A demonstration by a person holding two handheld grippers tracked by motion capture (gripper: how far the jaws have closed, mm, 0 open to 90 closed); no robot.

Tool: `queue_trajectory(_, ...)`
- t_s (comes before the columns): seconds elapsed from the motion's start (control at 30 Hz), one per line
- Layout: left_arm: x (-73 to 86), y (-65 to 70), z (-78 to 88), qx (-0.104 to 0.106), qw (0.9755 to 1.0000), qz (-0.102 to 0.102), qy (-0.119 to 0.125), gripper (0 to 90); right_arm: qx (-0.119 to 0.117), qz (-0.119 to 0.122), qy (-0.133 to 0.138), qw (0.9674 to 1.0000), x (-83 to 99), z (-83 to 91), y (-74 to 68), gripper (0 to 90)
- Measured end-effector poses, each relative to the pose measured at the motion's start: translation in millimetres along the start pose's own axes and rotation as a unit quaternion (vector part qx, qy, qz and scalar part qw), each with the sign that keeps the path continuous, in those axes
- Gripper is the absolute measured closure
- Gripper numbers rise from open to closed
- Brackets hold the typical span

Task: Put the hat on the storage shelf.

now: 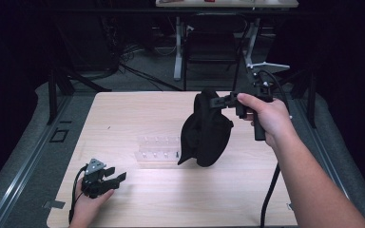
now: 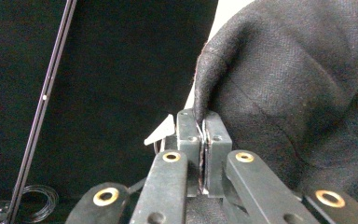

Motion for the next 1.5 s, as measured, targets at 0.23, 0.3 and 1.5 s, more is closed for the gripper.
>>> queue_trajectory(0.23, -1.1, -0.9, 0.4, 0.000, 1.0000, 0.002, 0.007, 43.8, 0.007, -0.004, 0.006, 1.0000, -10.7, -11.3, 5.6, 88.3)
queue_trajectory(0.3, -0.5, -1.2, 1.4, 0.000, 1.0000, 0.001, 0.001, 43.8, 0.008, -0.005, 0.006, 0.9999, -13.2, -13.5, 8.0, 88.3)
queue_trajectory(1.5, -10.6, 20.5, 9.1, 0.020, 0.9990, -0.018, 0.036, 47.5, -0.024, -0.001, -0.005, 0.9997, -20.2, -59.9, -0.8, 88.1)
Point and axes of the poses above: each handheld gripper's, and its own axes: z roughly backward along the jaws, x roughly out of its underside, y roughly to its right, the point moved 8 cm from there along -z, roughly forward along the jaws, and after that the axes turned 1 degree about -x, right-handed, at the moved point
